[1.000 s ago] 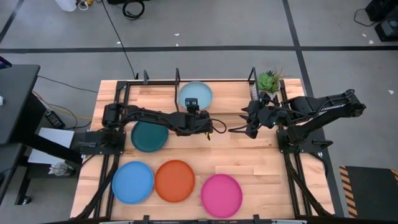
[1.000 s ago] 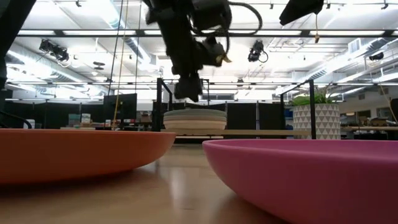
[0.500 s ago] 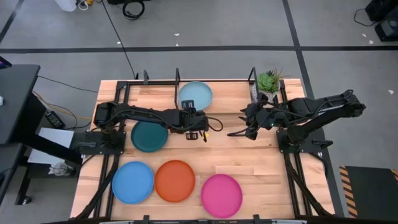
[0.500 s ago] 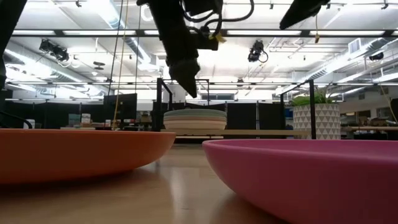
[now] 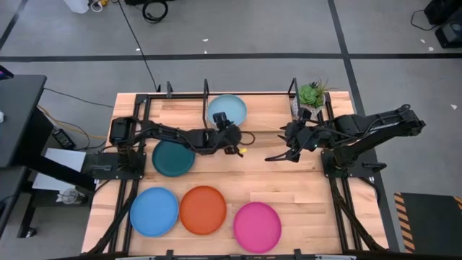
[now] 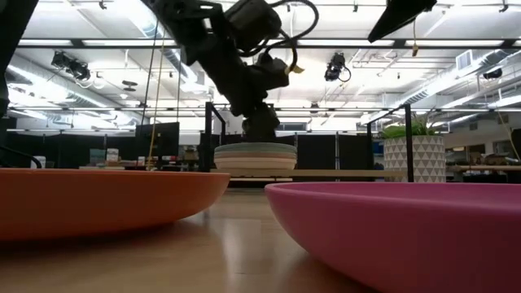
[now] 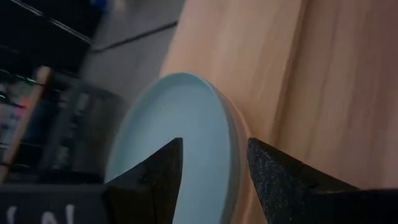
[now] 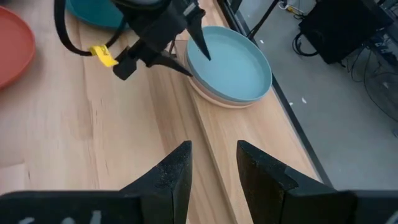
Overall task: Place and stack plates onto a shelf
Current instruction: Stack the light blue plate on top of the gray plate on the shelf, then put the dark blue plate on the shelf
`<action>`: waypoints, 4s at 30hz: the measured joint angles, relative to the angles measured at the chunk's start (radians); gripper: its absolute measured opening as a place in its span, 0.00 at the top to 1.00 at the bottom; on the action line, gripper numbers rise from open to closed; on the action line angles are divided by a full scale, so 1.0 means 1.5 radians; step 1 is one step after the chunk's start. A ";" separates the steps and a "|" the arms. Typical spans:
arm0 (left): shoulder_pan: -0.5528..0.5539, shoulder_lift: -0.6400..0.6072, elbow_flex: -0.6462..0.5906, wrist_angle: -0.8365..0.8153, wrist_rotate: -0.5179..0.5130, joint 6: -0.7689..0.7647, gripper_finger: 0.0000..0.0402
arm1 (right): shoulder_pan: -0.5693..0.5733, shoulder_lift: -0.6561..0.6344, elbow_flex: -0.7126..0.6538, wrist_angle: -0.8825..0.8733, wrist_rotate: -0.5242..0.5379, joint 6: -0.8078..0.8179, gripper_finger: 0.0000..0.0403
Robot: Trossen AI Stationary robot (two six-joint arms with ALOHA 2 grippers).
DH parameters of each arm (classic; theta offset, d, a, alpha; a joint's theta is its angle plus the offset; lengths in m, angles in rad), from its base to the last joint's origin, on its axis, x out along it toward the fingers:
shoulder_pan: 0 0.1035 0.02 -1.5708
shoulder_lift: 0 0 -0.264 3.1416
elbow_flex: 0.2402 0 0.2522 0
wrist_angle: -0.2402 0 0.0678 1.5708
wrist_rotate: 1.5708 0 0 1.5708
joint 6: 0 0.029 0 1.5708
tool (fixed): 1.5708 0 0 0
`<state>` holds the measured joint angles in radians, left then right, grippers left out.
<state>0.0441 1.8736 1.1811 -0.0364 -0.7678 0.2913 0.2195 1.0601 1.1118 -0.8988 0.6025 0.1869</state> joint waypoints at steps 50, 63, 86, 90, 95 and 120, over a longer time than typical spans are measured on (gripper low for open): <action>-0.279 -0.164 -0.085 -0.437 0.322 -0.562 0.53 | 0.000 -0.001 0.001 0.006 -0.001 -0.024 0.67; -0.311 -0.131 -0.085 -0.633 0.207 -0.828 0.53 | 0.000 -0.001 0.001 0.006 -0.020 -0.084 0.67; -0.338 -0.048 -0.136 -0.672 0.129 -0.842 0.53 | 0.000 -0.006 -0.041 0.030 -0.019 -0.085 0.67; -0.338 -0.048 -0.177 -0.637 0.152 -0.850 0.53 | 0.000 -0.010 -0.041 0.031 -0.019 -0.085 0.67; -0.339 -0.050 -0.192 -0.612 0.151 -0.850 0.57 | 0.000 -0.012 -0.041 0.032 -0.019 -0.085 0.67; -0.338 -0.054 -0.161 -0.645 0.186 -0.843 0.95 | 0.000 -0.012 -0.041 0.032 -0.019 -0.084 0.67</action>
<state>-0.4637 1.7927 0.9393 -1.0043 -0.4885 -0.9728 0.2195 1.0416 1.0508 -0.8501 0.5739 0.0605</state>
